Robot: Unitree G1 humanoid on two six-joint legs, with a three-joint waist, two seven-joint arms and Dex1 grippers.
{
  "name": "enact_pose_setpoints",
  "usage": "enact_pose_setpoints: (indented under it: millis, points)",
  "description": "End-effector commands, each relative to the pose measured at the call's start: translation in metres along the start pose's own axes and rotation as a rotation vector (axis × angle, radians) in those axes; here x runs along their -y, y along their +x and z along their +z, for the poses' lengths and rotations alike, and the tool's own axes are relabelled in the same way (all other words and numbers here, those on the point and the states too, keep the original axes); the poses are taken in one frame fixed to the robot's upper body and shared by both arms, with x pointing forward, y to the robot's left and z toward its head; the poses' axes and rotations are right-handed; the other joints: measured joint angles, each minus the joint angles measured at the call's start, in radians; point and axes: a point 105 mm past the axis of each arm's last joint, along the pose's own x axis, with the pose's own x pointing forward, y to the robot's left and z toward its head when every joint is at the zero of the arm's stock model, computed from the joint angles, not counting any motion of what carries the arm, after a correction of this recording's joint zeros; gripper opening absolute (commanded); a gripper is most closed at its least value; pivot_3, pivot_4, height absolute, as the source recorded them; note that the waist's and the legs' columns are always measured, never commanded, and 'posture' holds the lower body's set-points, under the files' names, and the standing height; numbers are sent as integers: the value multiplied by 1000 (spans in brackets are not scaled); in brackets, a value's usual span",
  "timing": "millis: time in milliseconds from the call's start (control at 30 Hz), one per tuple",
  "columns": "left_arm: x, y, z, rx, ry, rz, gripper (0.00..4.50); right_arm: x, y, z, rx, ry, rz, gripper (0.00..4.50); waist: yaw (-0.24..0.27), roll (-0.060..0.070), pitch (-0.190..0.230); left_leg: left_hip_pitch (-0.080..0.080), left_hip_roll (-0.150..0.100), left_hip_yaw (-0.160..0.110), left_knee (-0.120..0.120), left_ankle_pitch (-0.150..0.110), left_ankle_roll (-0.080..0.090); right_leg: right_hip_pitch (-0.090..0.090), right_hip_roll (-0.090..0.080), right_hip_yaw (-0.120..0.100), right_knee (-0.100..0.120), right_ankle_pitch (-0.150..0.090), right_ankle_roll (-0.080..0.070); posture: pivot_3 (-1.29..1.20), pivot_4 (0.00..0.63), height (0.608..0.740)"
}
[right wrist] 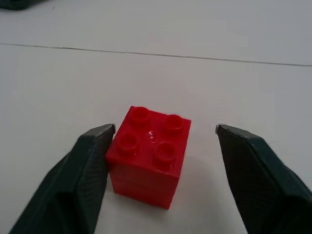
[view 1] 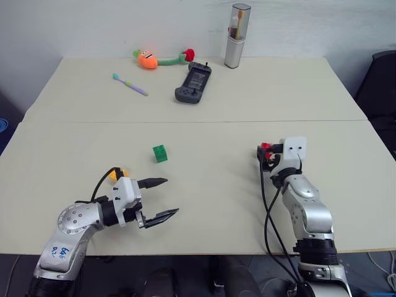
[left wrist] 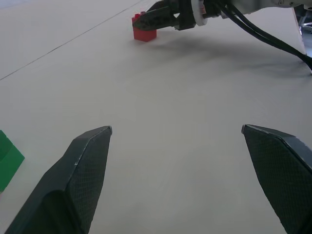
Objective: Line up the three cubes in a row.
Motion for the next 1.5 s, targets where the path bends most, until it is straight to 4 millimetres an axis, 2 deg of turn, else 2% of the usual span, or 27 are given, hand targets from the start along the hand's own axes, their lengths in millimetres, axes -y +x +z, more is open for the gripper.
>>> enact_pose_setpoints:
  millis: [33, 100, 200, 233, 267, 300, 367, 433, 500, 600, 700, 800, 967, 1067, 1133, 1267, 1433, 1500]
  points:
    - [-1, -2, 7, 9, 37, 10, 4500, -3, 4, 12, 38, 12, 1, 2165, -3, 0, 0, 0, 0, 0, 0, 0, 0, 0, 0, 0, 0, 0, 0, 0, 150, 740]
    - [-2, -3, 7, 7, 40, 14, 4500, -5, 3, 15, 52, 17, 10, 1479, -6, 0, 0, 0, 0, 0, 0, 0, 0, 0, 0, 0, 0, 0, 0, 0, 150, 740]
    - [-3, -6, 7, -1, 45, 28, 4500, -14, -6, 36, 145, 27, 114, 1484, -12, 0, 0, 0, 0, 0, 0, 0, 0, 0, 0, 0, 0, 0, 0, 0, 150, 740]
    - [-3, -7, 7, -4, 46, 33, 4500, -22, -11, 44, 181, 35, 210, 1484, -13, 0, 0, 0, 0, 0, -1, 0, 0, 0, 0, 0, 0, 0, 0, 0, 150, 740]
    - [-4, -8, 7, -6, 43, 41, 4500, -36, -22, 57, 241, 5, 393, 1484, -13, 0, 0, 0, 0, 0, -1, 0, 0, 0, 0, 0, 0, 0, 0, 0, 150, 740]
    - [-4, -9, 7, -7, 40, 47, 4500, -48, -34, 60, 256, -44, 560, 1484, -11, 1, 1, 0, 0, 0, -1, 0, 1, 0, 0, 0, 0, 0, 0, 0, 150, 740]
    - [-2, -11, 5, -12, 35, 45, 4500, -66, -60, 55, 249, -173, 884, 1484, -9, 1, 1, 0, 0, 0, -1, -2, 4, 0, 0, -1, -2, 0, 1, 0, 150, 740]
    - [0, -12, 3, -18, 27, 33, 4500, -67, -73, 39, 162, -308, 1103, 1484, -9, 1, 1, 0, 0, -1, 0, -3, 5, 2, 0, -2, -4, 1, 1, 0, 150, 740]
    - [1, -13, 4, -21, 22, 29, 4500, -67, -75, 25, 98, -424, 1265, 1484, -11, 0, 1, 1, 0, 0, 0, -3, 6, 3, 0, -2, -4, 1, 2, 0, 150, 740]
    - [1, -15, 5, -27, 22, 30, 4500, -70, -75, 10, 103, -443, 1408, 1484, -11, -1, 1, 1, 0, 0, 0, -3, 6, 3, 0, -2, -4, 1, 2, 0, 150, 740]
    - [2, -19, 6, -41, 25, 31, 4500, -64, -66, -9, 28, -435, 1456, 1484, -9, -1, 2, 1, 0, 0, 0, -2, 5, 3, 0, -3, -4, 1, 2, 0, 150, 740]
    - [0, -24, 9, -53, 28, 45, 4500, -63, -59, -14, 25, -430, 1462, 1484, -9, 0, 2, 0, 0, 0, 1, -2, 4, 2, -2, -3, -4, 1, 2, 0, 150, 740]
    - [1, -30, 10, -76, 25, 36, 4500, -65, -63, -25, -11, -403, 1514, 1484, -8, 0, 2, 1, 0, 0, 2, -2, 4, 3, -3, -3, -4, 1, 2, 0, 150, 740]
    - [-2, -31, 11, -79, 29, 44, 4500, -68, -62, -21, -7, -376, 1496, 2494, -9, 0, 2, 1, 0, 0, 2, -2, 4, 3, -3, -3, -3, 1, 1, 0, 150, 740]
    - [-3, -34, 11, -88, 29, 53, 4500, -69, -65, -10, 51, -389, 1498, 3158, -9, 0, 2, 1, 0, 0, 2, -2, 4, 2, -3, -3, -2, 1, 1, 0, 150, 740]
    - [-3, -52, 3, -152, 30, 94, 4500, -61, -75, 8, 145, -477, 1480, 4482, -9, 0, 2, 1, 0, 0, 1, -2, 3, 2, -3, -3, -2, 1, 1, 0, 150, 740]
    - [-3, -95, -8, -209, -45, 239, 4500, -38, -91, 24, 210, -407, 1328, 4482, -1, 0, 2, 1, 0, -1, 0, -3, 4, 2, -3, -5, -5, 1, 0, 0, 150, 740]
    - [-4, -120, -19, -220, -104, 347, 4500, -30, -102, 39, 362, -271, 1215, 4482, 2, 0, 2, 1, 0, -2, 0, -4, 4, 2, -3, -5, -6, 1, 0, 0, 150, 740]
